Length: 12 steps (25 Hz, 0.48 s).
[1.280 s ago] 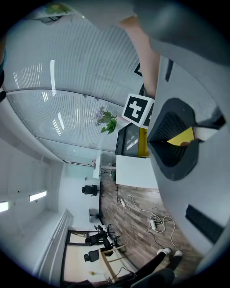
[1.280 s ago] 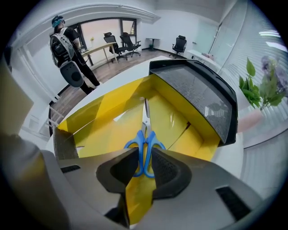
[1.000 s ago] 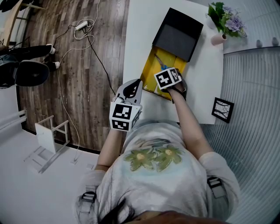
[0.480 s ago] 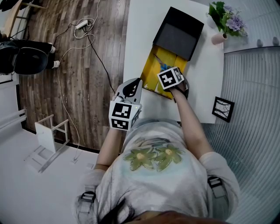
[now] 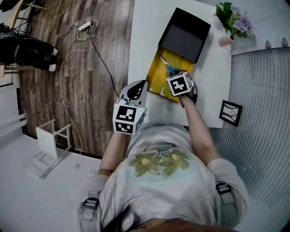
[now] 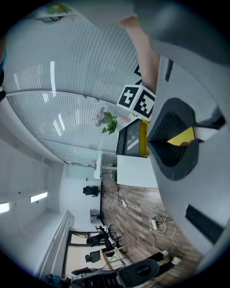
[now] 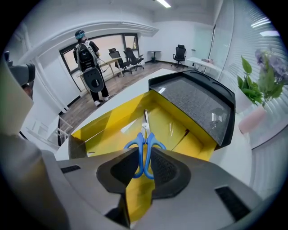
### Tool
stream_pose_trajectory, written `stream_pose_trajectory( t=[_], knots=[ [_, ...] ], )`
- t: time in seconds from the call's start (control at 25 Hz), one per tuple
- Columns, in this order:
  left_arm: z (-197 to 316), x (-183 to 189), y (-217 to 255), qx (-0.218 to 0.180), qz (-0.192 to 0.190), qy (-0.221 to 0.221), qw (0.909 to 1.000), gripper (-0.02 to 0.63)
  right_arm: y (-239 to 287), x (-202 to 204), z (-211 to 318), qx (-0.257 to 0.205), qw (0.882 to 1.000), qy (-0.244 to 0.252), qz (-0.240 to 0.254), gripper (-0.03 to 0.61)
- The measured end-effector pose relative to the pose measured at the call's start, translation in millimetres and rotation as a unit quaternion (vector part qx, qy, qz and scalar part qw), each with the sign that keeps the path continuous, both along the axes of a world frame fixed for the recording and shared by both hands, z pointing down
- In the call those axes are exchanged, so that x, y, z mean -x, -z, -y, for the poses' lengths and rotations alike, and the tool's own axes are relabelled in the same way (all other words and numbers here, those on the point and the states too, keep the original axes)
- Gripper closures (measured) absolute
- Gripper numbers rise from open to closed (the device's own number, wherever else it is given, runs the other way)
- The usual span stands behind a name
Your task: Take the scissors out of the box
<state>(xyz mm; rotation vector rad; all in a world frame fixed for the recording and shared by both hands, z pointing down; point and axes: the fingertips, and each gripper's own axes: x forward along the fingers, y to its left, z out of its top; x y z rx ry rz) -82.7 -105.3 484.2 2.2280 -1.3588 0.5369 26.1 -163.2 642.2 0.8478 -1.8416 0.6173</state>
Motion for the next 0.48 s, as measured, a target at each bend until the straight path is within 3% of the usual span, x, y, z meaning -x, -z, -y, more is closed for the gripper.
stream_pose_trajectory(
  t=[0.48],
  knots=[
    [-1.9, -1.6, 2.5, -0.005, 0.003, 0.002, 1.0, 0.606, 8.8, -6.6, -2.8, -0.016, 1.0, -0.011, 0.022, 0.497]
  ],
)
